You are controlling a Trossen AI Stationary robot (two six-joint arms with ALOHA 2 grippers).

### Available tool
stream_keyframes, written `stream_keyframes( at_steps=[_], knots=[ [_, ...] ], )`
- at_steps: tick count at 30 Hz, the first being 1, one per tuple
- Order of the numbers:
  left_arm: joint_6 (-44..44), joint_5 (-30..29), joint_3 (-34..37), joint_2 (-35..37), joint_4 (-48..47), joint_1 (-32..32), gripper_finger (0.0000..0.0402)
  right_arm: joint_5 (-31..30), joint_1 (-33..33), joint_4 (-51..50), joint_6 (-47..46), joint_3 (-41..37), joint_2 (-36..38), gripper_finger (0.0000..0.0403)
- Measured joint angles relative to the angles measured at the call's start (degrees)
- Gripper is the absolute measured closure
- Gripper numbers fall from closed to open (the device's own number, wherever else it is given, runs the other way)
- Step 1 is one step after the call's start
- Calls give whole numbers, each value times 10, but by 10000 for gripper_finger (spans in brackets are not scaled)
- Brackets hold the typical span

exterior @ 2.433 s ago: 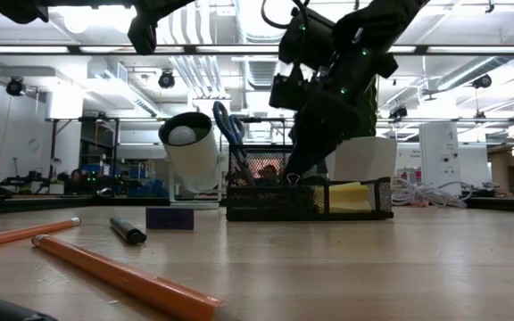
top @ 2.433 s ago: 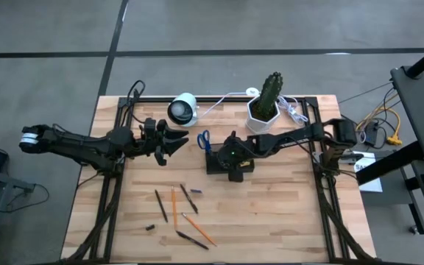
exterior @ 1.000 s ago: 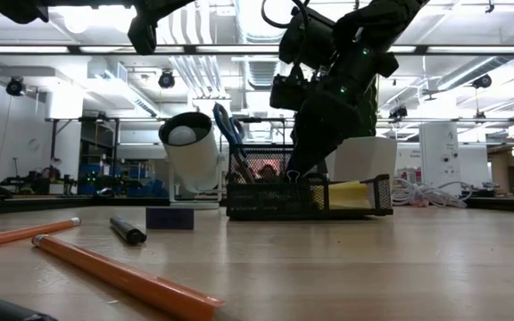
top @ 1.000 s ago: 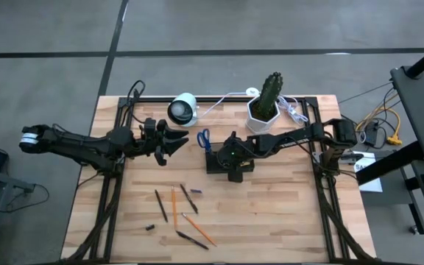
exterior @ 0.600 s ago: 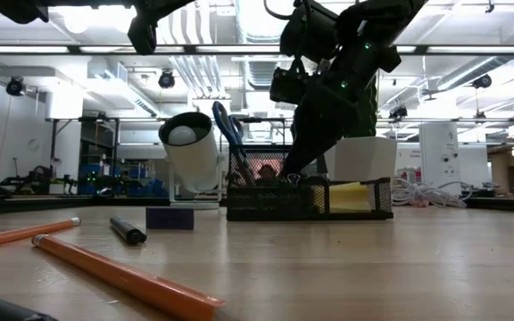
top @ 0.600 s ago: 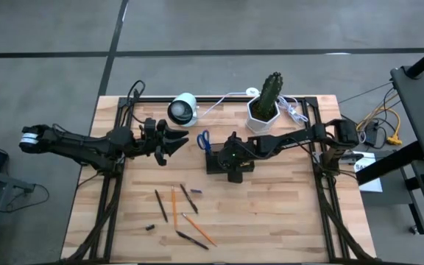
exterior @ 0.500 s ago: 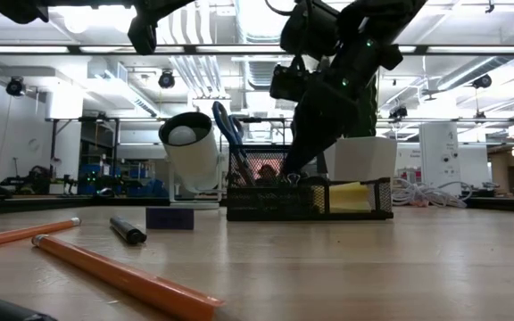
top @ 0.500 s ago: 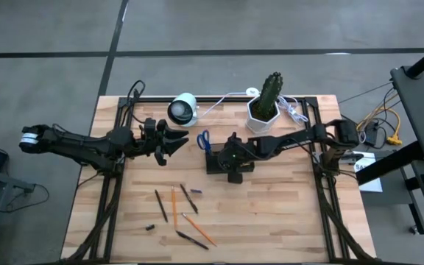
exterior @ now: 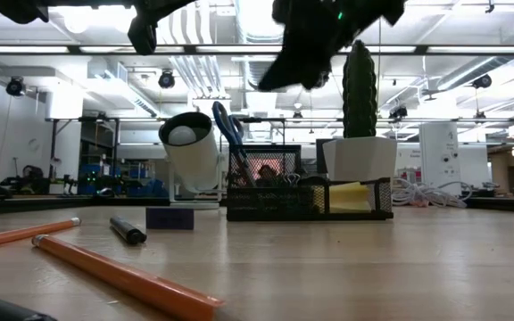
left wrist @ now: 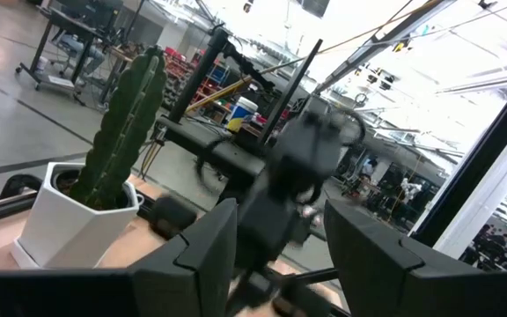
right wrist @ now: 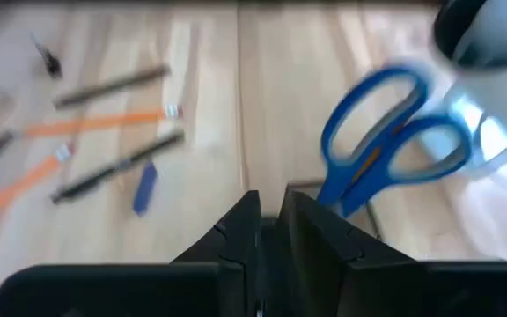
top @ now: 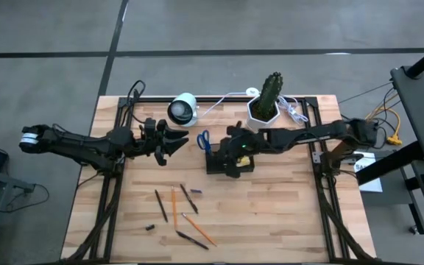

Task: Pick and place office supplies into organizer
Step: Put the blue eraser into the black desk organizer

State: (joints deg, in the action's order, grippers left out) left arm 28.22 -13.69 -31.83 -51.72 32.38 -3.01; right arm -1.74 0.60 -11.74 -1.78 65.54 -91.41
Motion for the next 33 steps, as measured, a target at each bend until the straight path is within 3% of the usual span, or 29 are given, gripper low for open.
stream_keyframes(
  at_steps=[7, 17, 33],
  knots=[
    [0, 0, 0, 0, 0, 0, 244, 0, -1, 77, -27, -62, 114, 349],
    [0, 0, 0, 0, 0, 0, 244, 0, -2, 213, -67, -247, 314, 349],
    [0, 0, 0, 0, 0, 0, 244, -99, -2, 217, -137, -464, 660, 349]
  ],
)
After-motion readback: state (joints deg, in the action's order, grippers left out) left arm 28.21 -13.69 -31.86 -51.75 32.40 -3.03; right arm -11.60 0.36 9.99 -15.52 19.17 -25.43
